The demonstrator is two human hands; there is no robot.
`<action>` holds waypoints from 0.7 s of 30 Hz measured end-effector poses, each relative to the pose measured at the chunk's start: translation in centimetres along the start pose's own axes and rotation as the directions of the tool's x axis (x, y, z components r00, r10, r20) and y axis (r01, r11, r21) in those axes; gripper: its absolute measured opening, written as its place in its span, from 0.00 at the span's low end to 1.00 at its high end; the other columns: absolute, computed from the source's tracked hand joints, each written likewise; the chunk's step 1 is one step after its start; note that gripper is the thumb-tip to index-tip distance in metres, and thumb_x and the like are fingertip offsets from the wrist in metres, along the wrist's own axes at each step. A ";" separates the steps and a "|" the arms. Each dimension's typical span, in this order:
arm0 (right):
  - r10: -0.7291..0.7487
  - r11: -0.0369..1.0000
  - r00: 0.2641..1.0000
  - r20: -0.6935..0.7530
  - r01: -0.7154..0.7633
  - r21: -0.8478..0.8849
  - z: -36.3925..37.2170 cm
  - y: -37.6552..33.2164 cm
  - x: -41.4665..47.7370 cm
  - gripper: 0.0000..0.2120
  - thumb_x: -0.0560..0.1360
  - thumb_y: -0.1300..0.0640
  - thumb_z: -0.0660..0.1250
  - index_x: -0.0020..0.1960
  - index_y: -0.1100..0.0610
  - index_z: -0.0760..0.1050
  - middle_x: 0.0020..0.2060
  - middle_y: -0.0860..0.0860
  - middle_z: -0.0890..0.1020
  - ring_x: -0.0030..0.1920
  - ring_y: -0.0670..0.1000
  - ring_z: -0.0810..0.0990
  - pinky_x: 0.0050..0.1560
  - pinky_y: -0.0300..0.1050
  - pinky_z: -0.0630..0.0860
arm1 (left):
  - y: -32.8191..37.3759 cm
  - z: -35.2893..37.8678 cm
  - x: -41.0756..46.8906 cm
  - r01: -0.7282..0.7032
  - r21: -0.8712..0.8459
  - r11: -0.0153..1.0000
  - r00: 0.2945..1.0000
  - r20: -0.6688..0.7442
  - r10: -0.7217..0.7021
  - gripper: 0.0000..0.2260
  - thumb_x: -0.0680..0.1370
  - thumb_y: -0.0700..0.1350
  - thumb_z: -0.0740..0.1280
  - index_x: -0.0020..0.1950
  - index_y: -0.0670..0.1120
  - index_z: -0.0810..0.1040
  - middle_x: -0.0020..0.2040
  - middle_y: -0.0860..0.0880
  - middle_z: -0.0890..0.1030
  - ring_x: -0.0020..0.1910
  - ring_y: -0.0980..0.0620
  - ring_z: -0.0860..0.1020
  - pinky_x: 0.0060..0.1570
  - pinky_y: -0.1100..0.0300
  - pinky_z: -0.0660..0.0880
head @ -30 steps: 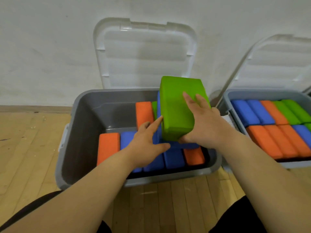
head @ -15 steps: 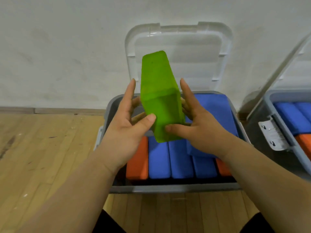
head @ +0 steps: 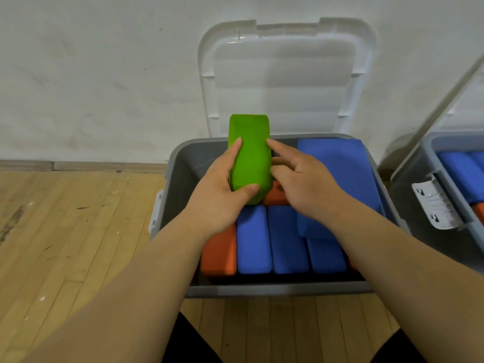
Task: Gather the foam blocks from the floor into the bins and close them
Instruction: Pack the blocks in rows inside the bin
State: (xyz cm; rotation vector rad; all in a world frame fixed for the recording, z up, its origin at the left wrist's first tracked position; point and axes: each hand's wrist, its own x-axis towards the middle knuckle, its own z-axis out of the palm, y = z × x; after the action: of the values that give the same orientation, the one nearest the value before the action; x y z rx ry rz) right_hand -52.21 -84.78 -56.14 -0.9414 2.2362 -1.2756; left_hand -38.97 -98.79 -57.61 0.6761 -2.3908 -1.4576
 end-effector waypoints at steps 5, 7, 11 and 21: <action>0.233 0.669 0.967 -0.102 -0.235 -0.705 -3.8 3.4 -0.5 0.40 0.75 0.29 0.62 0.81 0.37 0.51 0.83 0.53 0.50 0.80 0.67 0.51 0.76 0.70 0.54 | -0.7 1.1 1.5 0.053 0.064 0.997 0.998 0.030 -0.055 0.40 0.75 0.54 0.73 0.82 0.64 0.54 0.78 0.54 0.67 0.72 0.54 0.71 0.73 0.51 0.69; 0.459 0.604 0.880 -0.121 -0.409 -0.684 -5.0 5.3 -0.6 0.49 0.68 0.19 0.59 0.81 0.34 0.42 0.82 0.50 0.38 0.80 0.71 0.44 0.74 0.75 0.51 | -1.4 1.1 2.1 0.113 0.046 0.993 0.993 0.032 -0.114 0.38 0.79 0.49 0.72 0.83 0.63 0.53 0.74 0.56 0.70 0.68 0.55 0.75 0.70 0.55 0.72; 0.491 0.614 0.867 -0.085 -0.413 -0.673 -5.0 6.7 -1.1 0.56 0.61 0.13 0.52 0.81 0.35 0.40 0.82 0.49 0.36 0.79 0.71 0.45 0.74 0.74 0.56 | -3.8 1.9 2.6 0.276 0.214 0.937 0.949 0.092 -0.300 0.36 0.83 0.49 0.67 0.83 0.62 0.49 0.64 0.51 0.80 0.55 0.51 0.80 0.61 0.56 0.74; 0.454 0.621 0.884 -0.110 -0.402 -0.673 -4.6 7.0 -1.8 0.52 0.65 0.15 0.53 0.81 0.34 0.39 0.82 0.48 0.35 0.79 0.71 0.44 0.71 0.74 0.56 | -6.2 4.5 5.3 0.289 0.679 0.675 0.864 0.119 -0.489 0.34 0.82 0.62 0.59 0.83 0.64 0.44 0.82 0.44 0.58 0.77 0.37 0.63 0.75 0.41 0.62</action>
State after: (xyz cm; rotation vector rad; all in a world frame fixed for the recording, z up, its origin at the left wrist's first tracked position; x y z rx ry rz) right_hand -56.38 -78.24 -59.83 -0.5642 2.6894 -0.1673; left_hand -43.97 -100.43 -65.31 1.2851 -3.1725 -0.8446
